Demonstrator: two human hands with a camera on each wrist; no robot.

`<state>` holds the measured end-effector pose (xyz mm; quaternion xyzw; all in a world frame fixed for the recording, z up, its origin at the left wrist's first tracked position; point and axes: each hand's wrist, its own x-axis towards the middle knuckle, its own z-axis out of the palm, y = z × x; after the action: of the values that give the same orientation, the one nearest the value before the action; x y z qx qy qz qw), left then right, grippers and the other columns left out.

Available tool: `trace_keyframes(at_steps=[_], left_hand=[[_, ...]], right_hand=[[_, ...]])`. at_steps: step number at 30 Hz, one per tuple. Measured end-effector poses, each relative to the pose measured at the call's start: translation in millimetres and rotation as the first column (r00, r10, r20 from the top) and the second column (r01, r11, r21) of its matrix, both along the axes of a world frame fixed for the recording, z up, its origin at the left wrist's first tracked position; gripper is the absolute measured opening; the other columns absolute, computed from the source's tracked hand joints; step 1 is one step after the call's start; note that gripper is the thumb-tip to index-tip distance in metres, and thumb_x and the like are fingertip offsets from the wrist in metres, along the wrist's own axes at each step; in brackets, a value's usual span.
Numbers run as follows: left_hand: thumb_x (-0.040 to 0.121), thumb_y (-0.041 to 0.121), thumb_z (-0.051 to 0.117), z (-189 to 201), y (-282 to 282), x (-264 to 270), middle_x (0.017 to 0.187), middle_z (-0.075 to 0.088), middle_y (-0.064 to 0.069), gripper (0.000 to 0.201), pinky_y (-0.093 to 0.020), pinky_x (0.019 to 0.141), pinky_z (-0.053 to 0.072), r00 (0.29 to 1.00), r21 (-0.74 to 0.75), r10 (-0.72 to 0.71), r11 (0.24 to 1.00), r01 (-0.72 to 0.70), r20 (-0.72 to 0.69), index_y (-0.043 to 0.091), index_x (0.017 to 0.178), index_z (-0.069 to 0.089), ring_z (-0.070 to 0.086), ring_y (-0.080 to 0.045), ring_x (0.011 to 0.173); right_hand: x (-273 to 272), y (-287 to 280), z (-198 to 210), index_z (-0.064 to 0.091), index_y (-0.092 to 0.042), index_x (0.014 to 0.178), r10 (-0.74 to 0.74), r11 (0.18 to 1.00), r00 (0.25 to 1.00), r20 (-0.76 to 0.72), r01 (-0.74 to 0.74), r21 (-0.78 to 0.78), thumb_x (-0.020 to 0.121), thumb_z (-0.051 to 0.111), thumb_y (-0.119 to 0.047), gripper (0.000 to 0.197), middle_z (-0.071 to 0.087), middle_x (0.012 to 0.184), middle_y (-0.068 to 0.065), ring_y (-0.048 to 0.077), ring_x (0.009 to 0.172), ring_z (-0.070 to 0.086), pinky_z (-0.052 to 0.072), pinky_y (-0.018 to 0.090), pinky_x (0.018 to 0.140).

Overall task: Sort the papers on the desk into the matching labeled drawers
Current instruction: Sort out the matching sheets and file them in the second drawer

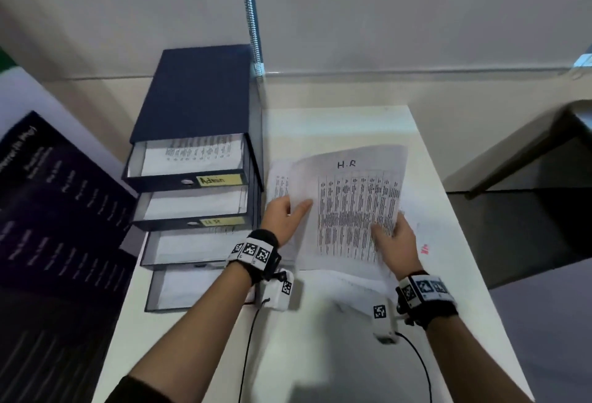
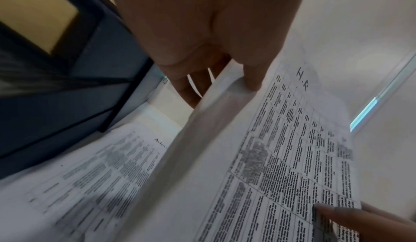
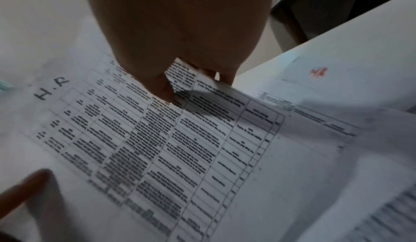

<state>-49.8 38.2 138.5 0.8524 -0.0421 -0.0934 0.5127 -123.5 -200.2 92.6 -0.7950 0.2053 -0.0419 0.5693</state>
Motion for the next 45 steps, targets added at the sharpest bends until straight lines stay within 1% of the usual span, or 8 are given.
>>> trace_keyframes(at_steps=[8,13,19,23,26,32,37,45], left_hand=[[0.092,0.025,0.068,55,121,-8,0.131,0.062,0.004,0.05,-0.031,0.093,0.053,0.997,-0.23,-0.025,0.972,0.04,0.069,0.021,0.137,0.045,0.061,-0.01,0.118],[0.091,0.024,0.069,56,224,-22,0.127,0.066,-0.002,0.055,-0.045,0.096,0.053,0.986,-0.182,-0.029,0.983,-0.001,-0.161,0.016,0.14,0.046,0.065,-0.021,0.115],[0.09,0.036,0.067,58,296,-49,0.145,0.043,0.0,0.083,-0.026,0.098,0.044,0.945,-0.137,0.164,0.968,-0.209,-0.283,0.017,0.155,0.018,0.052,-0.011,0.118],[0.083,0.039,0.075,53,318,-54,0.131,0.052,0.016,0.062,-0.011,0.09,0.045,0.933,-0.143,0.054,0.983,-0.112,-0.357,0.027,0.134,0.041,0.053,-0.001,0.116],[0.075,0.036,0.081,45,323,-50,0.142,0.053,0.001,0.051,-0.033,0.113,0.038,0.951,-0.088,0.017,0.995,-0.046,-0.308,0.029,0.122,0.063,0.052,-0.011,0.129],[0.09,0.021,0.068,33,313,-25,0.132,0.063,-0.003,0.02,-0.035,0.087,0.055,0.959,-0.062,0.248,0.964,-0.258,-0.135,0.04,0.097,0.074,0.065,-0.02,0.11],[0.088,0.019,0.067,26,285,-5,0.118,0.063,-0.006,0.019,-0.031,0.093,0.048,0.931,0.165,0.357,0.916,-0.364,0.075,0.023,0.106,0.073,0.06,-0.027,0.11],[0.091,0.046,0.057,12,254,5,0.108,0.073,0.011,0.029,-0.042,0.103,0.045,0.973,0.429,-0.15,0.901,0.061,0.176,0.03,0.107,0.075,0.064,-0.011,0.102]], right_hand=[[5,82,81,0.013,-0.056,0.148,0.308,0.951,0.949,0.065,-0.306,-0.039,0.095,0.062,-0.02,0.081,0.039,0.138,0.0,0.023,0.122,0.049,0.045,0.046,0.102],[2,157,90,0.055,-0.03,0.137,0.636,0.77,0.772,-0.006,-0.634,0.076,0.093,0.066,-0.02,0.046,0.048,0.145,-0.013,0.004,0.133,0.044,0.036,0.043,0.115],[19,226,83,0.061,-0.008,0.129,0.657,0.683,0.738,-0.156,-0.495,0.537,0.091,0.063,-0.003,0.038,0.066,0.125,0.011,0.022,0.106,0.068,0.054,0.034,0.095],[51,248,88,0.058,-0.006,0.132,0.56,0.773,0.802,-0.206,-0.418,0.477,0.094,0.059,-0.002,0.038,0.068,0.116,0.024,0.029,0.093,0.066,0.051,0.046,0.098],[60,255,90,0.059,-0.011,0.13,0.457,0.849,0.87,-0.185,-0.365,0.382,0.095,0.061,-0.009,0.035,0.066,0.119,0.021,0.02,0.073,0.069,0.057,0.032,0.073],[33,243,90,0.062,-0.01,0.128,0.709,0.61,0.664,-0.237,-0.408,0.679,0.09,0.064,0.0,0.039,0.07,0.098,0.005,0.016,0.071,0.068,0.059,0.021,0.065],[60,249,80,0.066,0.007,0.112,0.462,0.736,0.846,-0.265,-0.199,0.647,0.09,0.059,0.009,0.023,0.067,0.099,0.014,0.013,0.074,0.067,0.059,0.017,0.069],[117,275,61,0.056,0.014,0.122,0.235,0.823,0.925,-0.298,-0.026,0.568,0.09,0.056,0.01,0.033,0.056,0.13,0.029,0.028,0.098,0.067,0.059,0.025,0.07]])
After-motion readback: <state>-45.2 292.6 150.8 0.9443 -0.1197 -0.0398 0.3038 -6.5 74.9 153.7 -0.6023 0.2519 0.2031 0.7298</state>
